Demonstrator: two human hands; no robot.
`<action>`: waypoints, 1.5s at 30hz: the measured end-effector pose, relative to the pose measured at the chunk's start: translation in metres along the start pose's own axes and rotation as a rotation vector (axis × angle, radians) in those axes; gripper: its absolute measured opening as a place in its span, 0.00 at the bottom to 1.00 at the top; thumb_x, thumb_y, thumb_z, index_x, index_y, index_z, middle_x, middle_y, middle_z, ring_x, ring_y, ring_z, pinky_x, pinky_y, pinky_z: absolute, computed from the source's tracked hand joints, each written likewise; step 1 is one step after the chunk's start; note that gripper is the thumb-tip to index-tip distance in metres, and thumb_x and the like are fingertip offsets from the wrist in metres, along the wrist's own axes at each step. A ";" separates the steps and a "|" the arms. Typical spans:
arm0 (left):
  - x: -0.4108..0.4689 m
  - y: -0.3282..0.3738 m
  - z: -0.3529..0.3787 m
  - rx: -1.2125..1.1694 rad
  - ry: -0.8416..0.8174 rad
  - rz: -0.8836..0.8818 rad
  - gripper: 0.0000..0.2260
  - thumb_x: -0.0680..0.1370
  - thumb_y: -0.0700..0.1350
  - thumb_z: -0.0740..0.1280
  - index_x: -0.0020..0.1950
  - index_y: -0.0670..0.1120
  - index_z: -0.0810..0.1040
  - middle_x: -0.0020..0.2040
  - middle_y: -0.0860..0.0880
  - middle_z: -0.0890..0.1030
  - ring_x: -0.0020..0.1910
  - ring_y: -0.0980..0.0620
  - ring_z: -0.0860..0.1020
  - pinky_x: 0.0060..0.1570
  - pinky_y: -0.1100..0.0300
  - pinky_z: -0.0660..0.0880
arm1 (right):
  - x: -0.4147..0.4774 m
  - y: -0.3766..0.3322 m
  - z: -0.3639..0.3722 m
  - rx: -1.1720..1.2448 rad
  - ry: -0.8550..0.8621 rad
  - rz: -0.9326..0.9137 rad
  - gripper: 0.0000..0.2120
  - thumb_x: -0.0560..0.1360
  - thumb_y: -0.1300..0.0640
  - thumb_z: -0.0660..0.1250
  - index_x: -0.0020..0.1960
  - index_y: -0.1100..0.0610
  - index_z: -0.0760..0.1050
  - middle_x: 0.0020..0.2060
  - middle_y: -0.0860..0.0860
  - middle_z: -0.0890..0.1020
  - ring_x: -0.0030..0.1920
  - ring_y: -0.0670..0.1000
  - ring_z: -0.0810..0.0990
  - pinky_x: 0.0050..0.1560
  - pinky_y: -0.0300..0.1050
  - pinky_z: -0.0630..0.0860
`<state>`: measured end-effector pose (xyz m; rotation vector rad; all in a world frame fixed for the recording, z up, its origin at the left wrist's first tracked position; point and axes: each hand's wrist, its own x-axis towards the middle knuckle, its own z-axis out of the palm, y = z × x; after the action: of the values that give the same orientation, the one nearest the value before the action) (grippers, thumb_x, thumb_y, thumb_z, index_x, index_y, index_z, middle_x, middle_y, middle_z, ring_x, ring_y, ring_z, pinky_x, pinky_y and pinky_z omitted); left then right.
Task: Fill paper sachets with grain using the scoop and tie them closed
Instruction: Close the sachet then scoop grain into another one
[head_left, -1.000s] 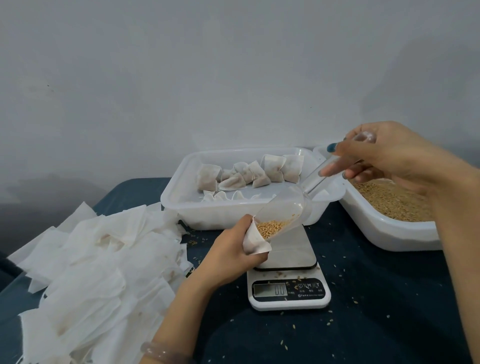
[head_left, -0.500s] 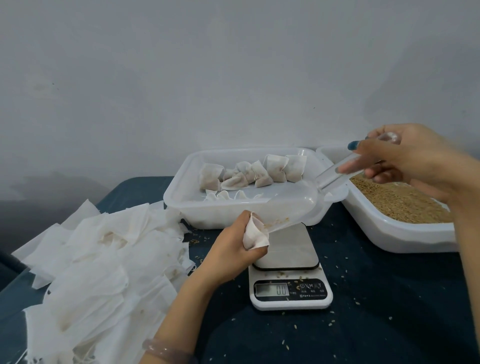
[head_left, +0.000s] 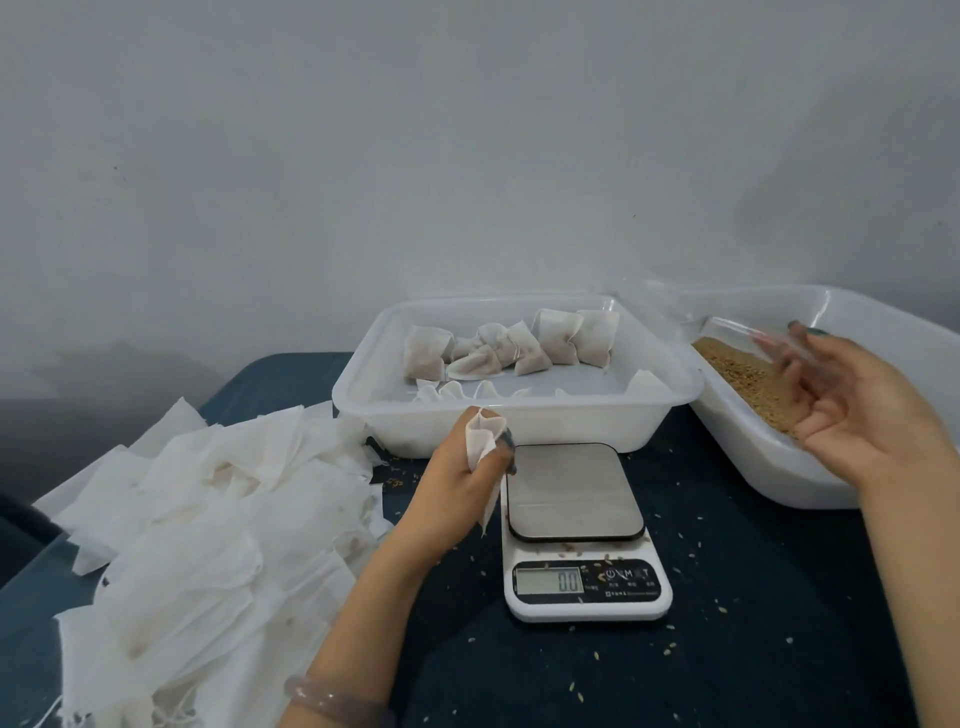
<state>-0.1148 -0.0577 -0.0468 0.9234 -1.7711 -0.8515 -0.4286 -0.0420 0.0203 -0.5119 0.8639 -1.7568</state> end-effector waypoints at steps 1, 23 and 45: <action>0.001 -0.001 0.000 0.005 0.001 0.015 0.08 0.80 0.45 0.57 0.43 0.46 0.70 0.37 0.59 0.72 0.37 0.59 0.71 0.41 0.70 0.68 | 0.002 0.000 0.000 0.000 0.017 -0.022 0.05 0.79 0.61 0.65 0.51 0.57 0.79 0.49 0.59 0.86 0.38 0.44 0.84 0.39 0.30 0.78; 0.025 -0.003 0.024 -0.072 0.014 -0.007 0.18 0.81 0.30 0.58 0.55 0.47 0.83 0.56 0.52 0.83 0.47 0.55 0.80 0.43 0.64 0.77 | 0.018 0.013 -0.006 -1.753 0.115 -0.112 0.25 0.80 0.52 0.64 0.75 0.55 0.65 0.69 0.57 0.73 0.65 0.61 0.74 0.63 0.55 0.72; 0.007 -0.014 0.010 0.239 0.249 -0.113 0.11 0.73 0.59 0.60 0.50 0.61 0.78 0.49 0.63 0.81 0.46 0.64 0.78 0.39 0.71 0.70 | -0.024 0.134 0.016 -1.473 -0.139 -0.533 0.14 0.76 0.44 0.67 0.36 0.46 0.68 0.25 0.45 0.72 0.28 0.44 0.71 0.30 0.40 0.63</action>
<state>-0.1228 -0.0687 -0.0594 1.2393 -1.6367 -0.5719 -0.3248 -0.0483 -0.0696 -1.9044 1.9727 -1.1784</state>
